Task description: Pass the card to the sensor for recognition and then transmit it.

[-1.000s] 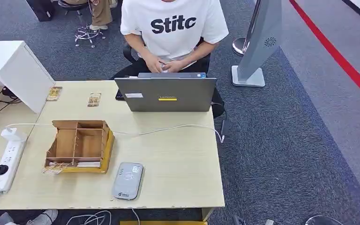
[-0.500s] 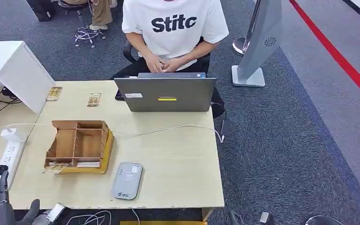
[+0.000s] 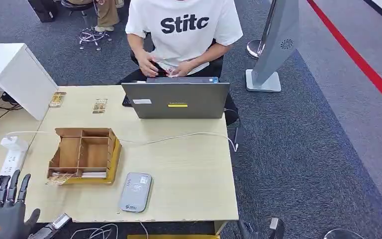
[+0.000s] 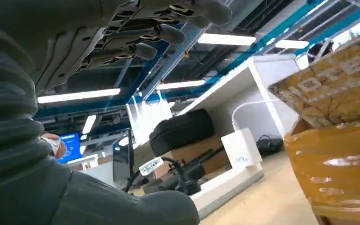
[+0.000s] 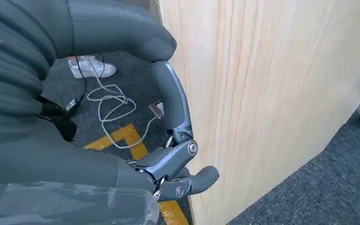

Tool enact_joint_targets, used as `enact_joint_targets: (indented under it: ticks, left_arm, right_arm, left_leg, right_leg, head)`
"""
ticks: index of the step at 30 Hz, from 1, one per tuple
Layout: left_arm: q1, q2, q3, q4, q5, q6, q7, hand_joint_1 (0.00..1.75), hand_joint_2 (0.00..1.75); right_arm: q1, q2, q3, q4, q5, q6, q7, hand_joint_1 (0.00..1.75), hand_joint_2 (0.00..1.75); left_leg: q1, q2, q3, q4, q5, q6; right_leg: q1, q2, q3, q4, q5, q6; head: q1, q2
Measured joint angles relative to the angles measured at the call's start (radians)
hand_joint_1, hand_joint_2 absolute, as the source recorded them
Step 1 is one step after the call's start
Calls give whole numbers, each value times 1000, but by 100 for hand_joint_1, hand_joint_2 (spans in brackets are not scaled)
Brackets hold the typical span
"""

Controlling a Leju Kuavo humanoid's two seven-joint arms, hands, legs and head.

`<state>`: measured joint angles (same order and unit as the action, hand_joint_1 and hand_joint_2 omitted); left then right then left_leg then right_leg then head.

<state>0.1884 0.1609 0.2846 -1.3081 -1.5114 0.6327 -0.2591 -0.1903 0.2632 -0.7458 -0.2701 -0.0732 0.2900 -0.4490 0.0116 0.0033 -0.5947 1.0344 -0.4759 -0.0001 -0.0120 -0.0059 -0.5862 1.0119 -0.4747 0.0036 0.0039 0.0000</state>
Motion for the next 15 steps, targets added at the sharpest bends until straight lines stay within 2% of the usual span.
enact_joint_targets:
  ticks: [3, 9, 15]
  left_arm:
    - [-15, 9, -14, 21, -3, 50, 3, 0, 175]
    - [-39, 18, -32, 30, -9, 54, 0, 0, 175]
    - [-107, 18, -73, 30, -31, 56, 2, 0, 175]
  right_arm:
    - [-1, 2, 6, 0, 2, -5, 2, 0, 175]
    - [-1, 3, 21, 0, 3, -10, 9, 0, 175]
    - [-8, 9, 45, 0, 5, -27, 20, 0, 175]
  left_leg:
    - [0, 0, 0, 0, 0, 0]
    - [0, 0, 0, 0, 0, 0]
    - [1, 0, 0, 0, 0, 0]
  right_leg:
    - [0, 0, 0, 0, 0, 0]
    - [0, 0, 0, 0, 0, 0]
    - [0, 0, 0, 0, 1, -1]
  head:
    - [0, 0]
    - [0, 0]
    - [0, 0]
